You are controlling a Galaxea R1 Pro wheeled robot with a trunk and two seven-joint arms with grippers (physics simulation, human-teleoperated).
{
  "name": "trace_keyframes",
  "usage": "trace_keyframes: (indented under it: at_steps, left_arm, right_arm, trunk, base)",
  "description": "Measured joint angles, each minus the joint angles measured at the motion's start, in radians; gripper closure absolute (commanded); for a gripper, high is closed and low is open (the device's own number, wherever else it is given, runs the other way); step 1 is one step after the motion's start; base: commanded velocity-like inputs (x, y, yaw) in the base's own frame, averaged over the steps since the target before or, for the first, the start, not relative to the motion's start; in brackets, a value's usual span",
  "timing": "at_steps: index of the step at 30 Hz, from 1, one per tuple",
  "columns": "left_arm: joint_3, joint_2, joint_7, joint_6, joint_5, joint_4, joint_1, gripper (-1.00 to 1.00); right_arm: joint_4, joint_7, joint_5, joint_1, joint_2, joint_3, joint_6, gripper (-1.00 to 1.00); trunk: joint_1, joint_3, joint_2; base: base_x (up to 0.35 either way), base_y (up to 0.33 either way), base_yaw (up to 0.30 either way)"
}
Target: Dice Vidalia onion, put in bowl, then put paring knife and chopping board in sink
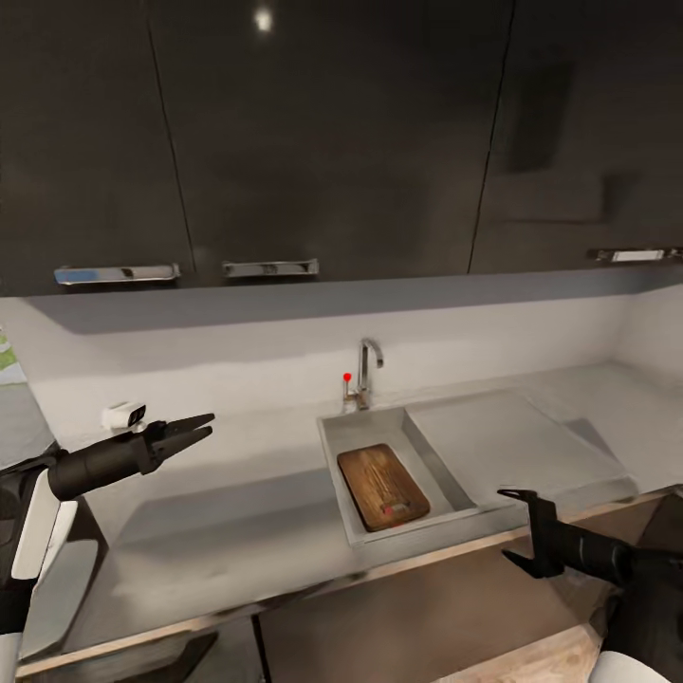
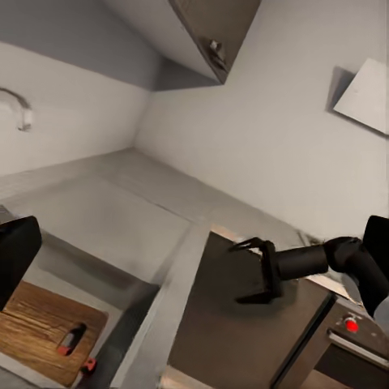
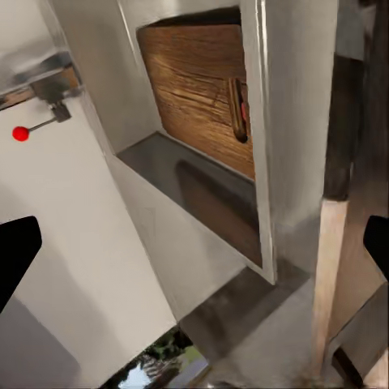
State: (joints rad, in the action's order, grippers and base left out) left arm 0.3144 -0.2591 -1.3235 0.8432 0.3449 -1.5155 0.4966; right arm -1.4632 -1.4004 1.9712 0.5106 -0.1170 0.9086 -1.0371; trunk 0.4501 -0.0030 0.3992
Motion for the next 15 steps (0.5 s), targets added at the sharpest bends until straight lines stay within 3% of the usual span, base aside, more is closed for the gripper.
trace_keyframes:
  at_steps: [7,15]
  left_arm:
    - [0.0,0.0,0.0,0.0,0.0,0.0,0.0,-1.0]
    - [0.0,-0.001,0.0,0.0,0.0,0.0,0.0,-1.0]
  right_arm:
    - [0.105,-0.002,0.001,-0.011,-0.005,0.058,0.0,-1.0]
    - [0.288,-0.071,-0.004,-0.012,0.005,0.074,0.0,-1.0]
  trunk:
    - [0.0,0.0,0.0]
    - [0.0,0.0,0.0]
  base:
    - [-0.285,-0.208,0.0]
    - [-0.337,-0.055,0.0]
